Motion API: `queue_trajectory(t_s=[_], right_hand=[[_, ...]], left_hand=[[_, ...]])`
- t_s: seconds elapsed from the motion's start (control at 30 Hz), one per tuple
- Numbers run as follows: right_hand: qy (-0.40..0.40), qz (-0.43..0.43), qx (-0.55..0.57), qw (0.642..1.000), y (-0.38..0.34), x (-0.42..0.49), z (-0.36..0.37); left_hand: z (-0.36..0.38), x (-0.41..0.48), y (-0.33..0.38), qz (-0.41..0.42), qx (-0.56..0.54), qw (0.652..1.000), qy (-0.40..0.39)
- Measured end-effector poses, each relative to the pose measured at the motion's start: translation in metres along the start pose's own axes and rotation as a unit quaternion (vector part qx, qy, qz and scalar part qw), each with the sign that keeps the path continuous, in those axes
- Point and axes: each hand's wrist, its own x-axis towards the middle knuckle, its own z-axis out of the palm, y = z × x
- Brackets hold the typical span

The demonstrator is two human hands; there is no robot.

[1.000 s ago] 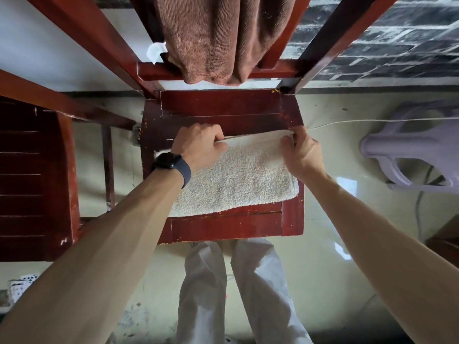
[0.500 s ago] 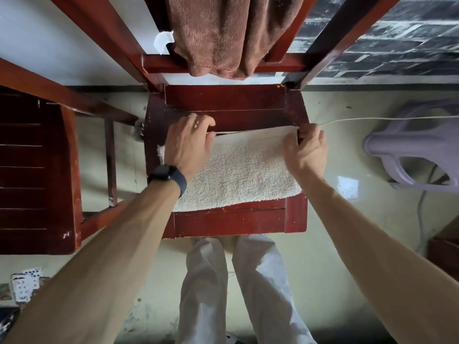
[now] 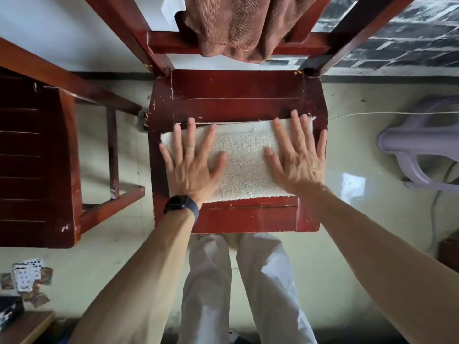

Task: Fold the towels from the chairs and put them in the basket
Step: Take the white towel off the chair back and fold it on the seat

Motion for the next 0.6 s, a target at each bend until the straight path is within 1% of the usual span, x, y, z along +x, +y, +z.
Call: queue_trajectory(t_s=[0.07,0.17,0.3,0.37,0.47,0.53,0.6], right_hand=[[0.01,0.001,0.004,1.0,0.003,-0.002,0.004],[0.023,0.049,0.015,0.998,-0.001,-0.017,0.008],[-0.014,0.128,0.034,0.991,-0.007,-0.071,0.02],[-0.037,0.147,0.035,0.988,-0.012,-0.105,0.027],[-0.058,0.128,0.02,0.99,-0.026,-0.149,0.031],[-0.065,0.119,0.029,0.99,-0.036,-0.16,0.028],[-0.059,0.134,0.08,0.986,-0.046,-0.161,0.023]], left_hand=[[0.002,0.002,-0.002,0.019,0.01,1.0,0.008],[-0.003,0.011,-0.006,0.073,0.023,0.997,0.006],[-0.026,0.043,-0.004,0.203,0.082,0.976,-0.015],[-0.032,0.061,0.009,0.246,0.106,0.963,-0.022],[-0.038,0.083,0.04,0.286,0.112,0.952,-0.004],[-0.039,0.086,0.064,0.306,0.107,0.946,0.009],[-0.041,0.076,0.083,0.278,0.081,0.957,0.023]])
